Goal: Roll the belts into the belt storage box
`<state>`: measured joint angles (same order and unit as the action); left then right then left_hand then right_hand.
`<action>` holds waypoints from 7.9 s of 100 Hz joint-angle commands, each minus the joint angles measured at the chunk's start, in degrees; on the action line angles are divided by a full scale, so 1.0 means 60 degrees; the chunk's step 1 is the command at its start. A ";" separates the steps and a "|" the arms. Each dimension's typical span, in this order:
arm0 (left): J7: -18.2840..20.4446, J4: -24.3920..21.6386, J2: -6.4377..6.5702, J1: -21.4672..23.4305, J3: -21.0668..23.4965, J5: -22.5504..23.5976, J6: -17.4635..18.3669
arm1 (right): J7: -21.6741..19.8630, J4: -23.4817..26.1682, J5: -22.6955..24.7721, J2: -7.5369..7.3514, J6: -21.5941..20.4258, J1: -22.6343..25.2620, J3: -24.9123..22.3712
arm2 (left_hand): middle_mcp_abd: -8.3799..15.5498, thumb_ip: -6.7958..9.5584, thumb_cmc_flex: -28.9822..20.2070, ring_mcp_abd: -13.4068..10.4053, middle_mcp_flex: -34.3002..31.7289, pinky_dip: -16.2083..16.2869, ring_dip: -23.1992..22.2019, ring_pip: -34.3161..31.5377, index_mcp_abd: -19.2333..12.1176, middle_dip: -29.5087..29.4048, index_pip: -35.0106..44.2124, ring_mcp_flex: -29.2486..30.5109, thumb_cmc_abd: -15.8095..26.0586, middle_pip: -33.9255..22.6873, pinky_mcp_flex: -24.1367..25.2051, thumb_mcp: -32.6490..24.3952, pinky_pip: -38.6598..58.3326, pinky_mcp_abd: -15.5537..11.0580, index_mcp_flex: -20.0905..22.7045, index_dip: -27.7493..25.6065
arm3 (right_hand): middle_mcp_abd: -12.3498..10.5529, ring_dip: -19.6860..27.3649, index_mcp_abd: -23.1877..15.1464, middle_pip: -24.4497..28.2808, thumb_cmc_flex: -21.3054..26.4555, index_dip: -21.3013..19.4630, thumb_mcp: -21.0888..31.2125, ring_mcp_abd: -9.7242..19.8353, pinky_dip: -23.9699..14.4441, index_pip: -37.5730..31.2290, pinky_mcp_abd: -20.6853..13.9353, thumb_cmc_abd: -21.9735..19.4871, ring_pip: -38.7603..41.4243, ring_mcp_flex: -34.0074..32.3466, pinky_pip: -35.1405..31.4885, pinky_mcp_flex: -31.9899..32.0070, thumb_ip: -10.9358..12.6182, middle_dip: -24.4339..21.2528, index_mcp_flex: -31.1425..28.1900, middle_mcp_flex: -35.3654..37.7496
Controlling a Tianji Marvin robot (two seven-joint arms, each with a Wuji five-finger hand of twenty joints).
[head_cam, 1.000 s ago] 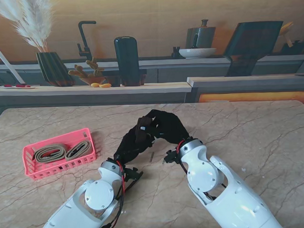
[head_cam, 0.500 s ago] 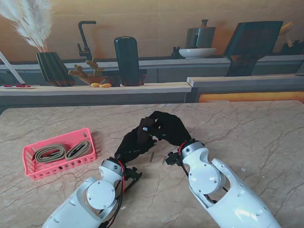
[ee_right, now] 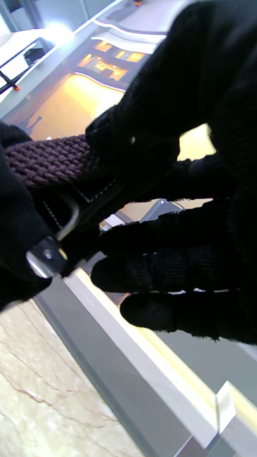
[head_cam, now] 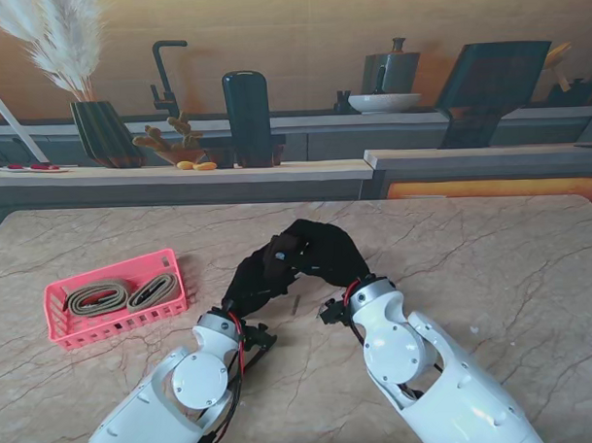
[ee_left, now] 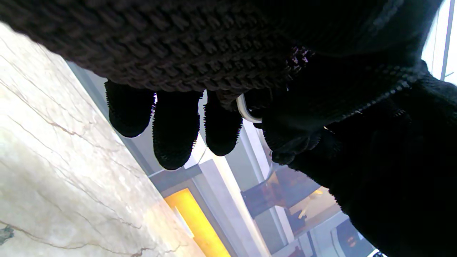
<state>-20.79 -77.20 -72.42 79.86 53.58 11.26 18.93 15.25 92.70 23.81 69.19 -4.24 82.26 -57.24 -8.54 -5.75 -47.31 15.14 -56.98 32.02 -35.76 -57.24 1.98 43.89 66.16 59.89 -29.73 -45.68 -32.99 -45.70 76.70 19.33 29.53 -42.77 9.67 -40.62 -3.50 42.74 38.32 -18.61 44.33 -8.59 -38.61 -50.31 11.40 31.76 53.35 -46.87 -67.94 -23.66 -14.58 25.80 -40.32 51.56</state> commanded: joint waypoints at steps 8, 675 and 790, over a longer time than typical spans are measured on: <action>0.0207 -0.0172 0.0016 0.0049 0.0054 0.0015 -0.0226 | 0.0171 -0.0088 0.0584 -0.0127 -0.0249 0.0056 -0.0089 | 0.0613 0.3828 -0.0190 -0.0301 -0.0516 0.0617 -0.0775 -0.1717 -0.0487 0.1072 0.0840 0.0652 0.1623 -0.1687 -0.0539 -0.1709 0.1280 0.0502 0.0124 -0.1817 | 0.0297 0.0118 -0.1817 -0.0155 0.0243 -0.0307 0.1642 -0.0059 -0.0215 -0.1282 -0.0044 -0.0180 -0.0379 0.1211 0.0126 0.0698 0.1230 0.0013 -0.0829 -0.0894; 0.0298 0.0981 0.0613 -0.1015 -0.0480 0.3384 0.1439 | -0.2661 0.1421 -0.6786 0.0009 0.2713 0.0399 -0.1754 | 0.0190 0.1074 1.5815 -0.1835 -0.2170 -0.1019 -0.0075 -0.0758 -0.1219 -0.2253 -0.1078 0.1810 1.1620 0.0191 -0.2118 -0.7098 0.1100 -0.0686 0.3178 0.3227 | -0.0002 -0.1166 -0.0967 0.1528 0.1314 -0.0659 0.0021 0.0257 -0.0929 -0.1141 -0.0297 -0.1384 0.1949 -0.1325 -0.0010 -0.0433 0.0418 0.1029 -0.0998 0.1402; 0.3256 0.0768 0.1063 -0.1273 -0.0859 0.1478 0.2116 | -0.5195 0.1295 -0.6593 -0.0625 0.3480 0.0488 -0.2874 | 0.0334 0.1386 1.6668 -0.2340 -0.3675 -0.0558 -0.1087 -0.6094 -0.0528 -0.0014 -0.0617 0.2206 1.1620 -0.2966 -0.2335 -0.7243 0.2685 -0.0316 0.4923 0.3334 | 0.0303 -0.1423 -0.0682 0.1562 0.1382 -0.0918 0.0152 0.0050 -0.1249 -0.0881 -0.0354 -0.1314 0.2240 -0.1318 -0.0643 -0.0632 0.0423 0.1292 -0.1088 0.1304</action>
<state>-2.04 -71.94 -65.93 71.82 48.59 21.08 31.34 -16.69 100.60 -16.74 65.27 17.03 85.65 -74.78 -3.91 2.66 39.50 5.42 -73.15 27.81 -41.76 -88.93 -2.22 42.62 62.08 72.92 22.14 -59.58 -46.73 -79.97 89.20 16.35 56.67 -21.90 13.31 -48.35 -7.80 50.30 42.17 -22.83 40.96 -11.76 -43.60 -51.79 10.88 30.36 66.34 -55.44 -67.99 -27.42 -13.39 32.71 -41.11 59.67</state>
